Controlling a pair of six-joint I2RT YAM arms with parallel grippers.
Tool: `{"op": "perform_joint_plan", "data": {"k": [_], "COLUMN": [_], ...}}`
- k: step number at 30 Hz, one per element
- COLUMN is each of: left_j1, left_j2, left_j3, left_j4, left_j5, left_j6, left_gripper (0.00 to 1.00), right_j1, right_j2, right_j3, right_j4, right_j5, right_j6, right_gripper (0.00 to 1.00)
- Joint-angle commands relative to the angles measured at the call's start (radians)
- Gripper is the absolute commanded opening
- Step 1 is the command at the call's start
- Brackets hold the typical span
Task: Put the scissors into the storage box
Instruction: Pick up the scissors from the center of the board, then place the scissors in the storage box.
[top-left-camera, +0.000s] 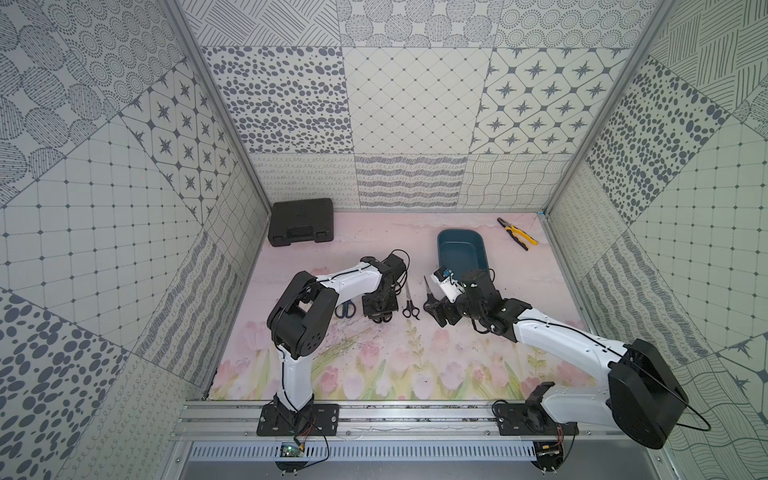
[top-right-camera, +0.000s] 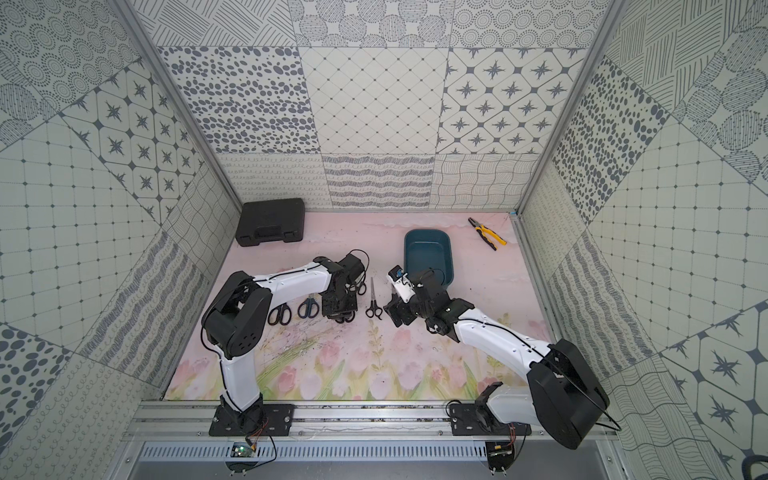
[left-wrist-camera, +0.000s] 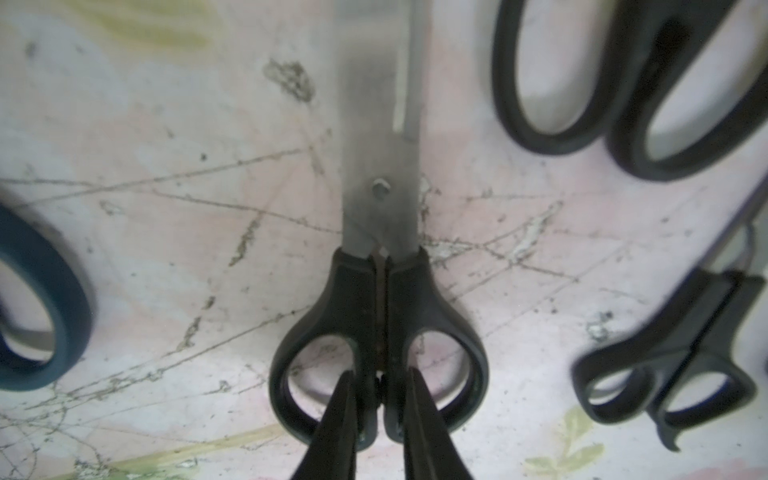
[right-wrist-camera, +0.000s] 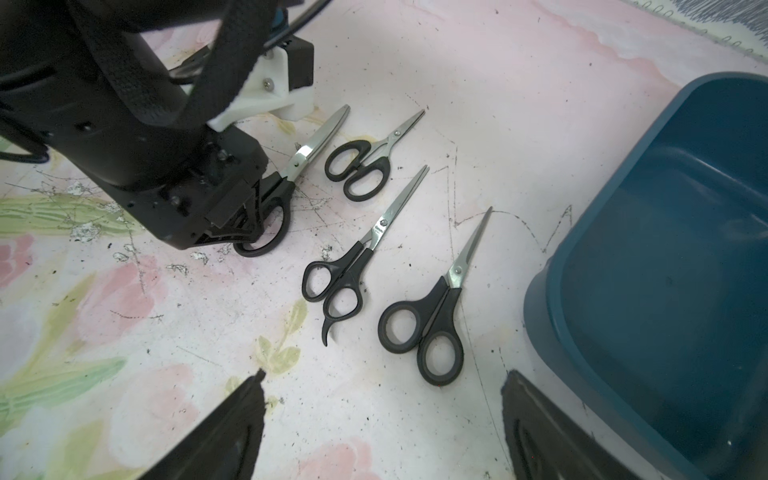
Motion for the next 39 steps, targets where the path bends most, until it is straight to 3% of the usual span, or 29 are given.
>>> {"op": "perform_joint_plan", "data": {"k": [1,9,17,20,24,30,33,39], "left_j1": [0.011,-0.002,-0.039,-0.082,-0.134,-0.181,-0.199,-0.208], "left_j2": [0.023,-0.072,-0.091,-0.016,0.143,0.381,0.461,0.546], "left_j3": [-0.029,0.044,0.337,0.532,0.827,1.212,1.3,1.298], "left_j4": [-0.055,-0.144,-0.24,-0.257,-0.274,-0.28,-0.228,-0.028], "left_j5": [-0.043,-0.142,-0.187,-0.177,-0.128,-0.028,0.013,0.111], "left_j6": [0.041,0.086,0.156,0.184,0.218,0.213,0.194,0.148], "left_gripper": [0.0,0.0,0.0,0.0,0.0,0.0,0.0,0.0], "right_j1": [0.006,0.006,-0.043,-0.147,-0.379,-0.399,-0.403,-0.403], "right_j2": [-0.017,-0.048,-0.159,-0.195,-0.178,-0.232,-0.266,-0.325], "right_j3": [-0.013,-0.001,-0.011,-0.019,-0.004,-0.019,-0.044,-0.097], "right_j4": [0.045,0.05,0.08,0.061,-0.011,-0.089,-0.094,-0.045], "right_j5": [0.0,0.107,0.284,0.268,0.088,0.225,0.264,0.295], "right_j6": [0.004,0.035,0.126,0.221,0.367,0.318,0.339,0.355], "right_gripper": [0.92,0.94,0.97,0.97,0.97,0.97,0.97,0.97]}}
